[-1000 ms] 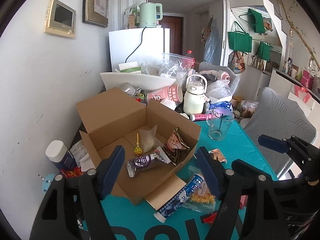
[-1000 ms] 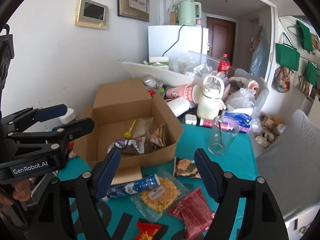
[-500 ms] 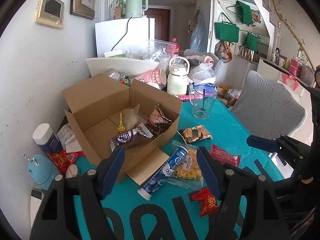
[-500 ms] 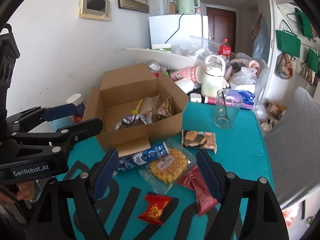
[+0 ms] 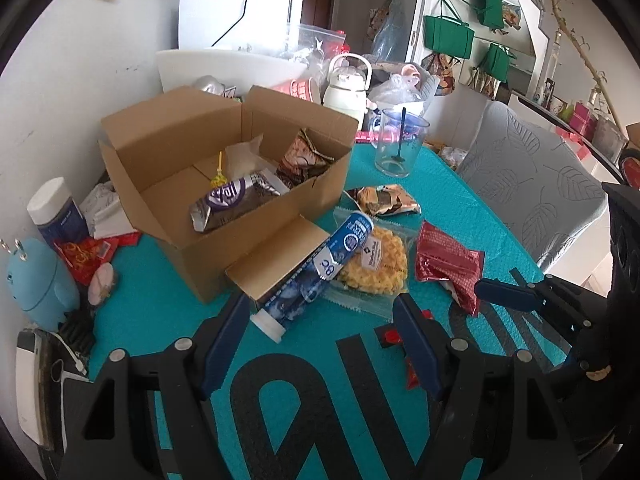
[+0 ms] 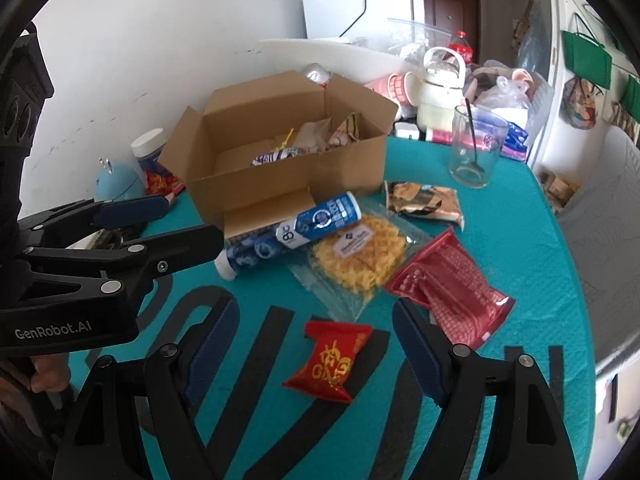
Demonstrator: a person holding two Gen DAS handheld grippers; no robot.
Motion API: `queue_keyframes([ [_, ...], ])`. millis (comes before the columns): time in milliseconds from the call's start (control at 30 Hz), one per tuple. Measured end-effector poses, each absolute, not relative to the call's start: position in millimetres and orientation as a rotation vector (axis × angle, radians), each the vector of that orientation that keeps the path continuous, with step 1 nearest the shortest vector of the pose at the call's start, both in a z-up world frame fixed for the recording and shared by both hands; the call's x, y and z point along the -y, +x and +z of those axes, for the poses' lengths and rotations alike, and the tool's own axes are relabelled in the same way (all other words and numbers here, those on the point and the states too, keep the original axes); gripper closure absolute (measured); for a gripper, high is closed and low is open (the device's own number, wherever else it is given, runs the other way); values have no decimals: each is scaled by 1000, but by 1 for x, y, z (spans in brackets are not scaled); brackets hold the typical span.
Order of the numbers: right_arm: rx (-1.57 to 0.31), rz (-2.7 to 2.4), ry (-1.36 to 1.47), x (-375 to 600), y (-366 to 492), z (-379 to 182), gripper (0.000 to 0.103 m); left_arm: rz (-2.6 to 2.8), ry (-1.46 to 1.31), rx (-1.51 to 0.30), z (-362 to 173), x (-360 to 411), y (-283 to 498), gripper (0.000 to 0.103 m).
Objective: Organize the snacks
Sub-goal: 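Move both open tools back toward the snacks on the table, then grasp the blue-white tube with left tool while right tool grasps red candy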
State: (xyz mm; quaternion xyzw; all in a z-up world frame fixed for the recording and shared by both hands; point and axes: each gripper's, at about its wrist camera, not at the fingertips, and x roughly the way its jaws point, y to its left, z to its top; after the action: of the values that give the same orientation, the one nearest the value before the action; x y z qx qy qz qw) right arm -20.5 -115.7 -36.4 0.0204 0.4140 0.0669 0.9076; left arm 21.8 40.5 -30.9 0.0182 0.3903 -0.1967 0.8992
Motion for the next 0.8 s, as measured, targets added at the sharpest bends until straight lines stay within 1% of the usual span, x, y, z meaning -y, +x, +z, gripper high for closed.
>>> queue_keyframes([
  [133, -887, 138, 45, 113, -20, -52, 23, -414, 19, -838, -50, -47, 24, 30],
  [333, -932, 133, 66, 113, -18, -73, 24, -410, 14, -831, -74, -52, 30, 30],
  [433, -945, 107, 65, 115, -17, -83, 26, -412, 1, -859, -85, -55, 40, 30],
  [633, -957, 94, 89, 123, -13, -93, 26, -400, 10, -891, -98, -52, 56, 30],
  [800, -964, 89, 108, 128, -12, -98, 28, -414, 25, -893, -106, -48, 69, 30],
])
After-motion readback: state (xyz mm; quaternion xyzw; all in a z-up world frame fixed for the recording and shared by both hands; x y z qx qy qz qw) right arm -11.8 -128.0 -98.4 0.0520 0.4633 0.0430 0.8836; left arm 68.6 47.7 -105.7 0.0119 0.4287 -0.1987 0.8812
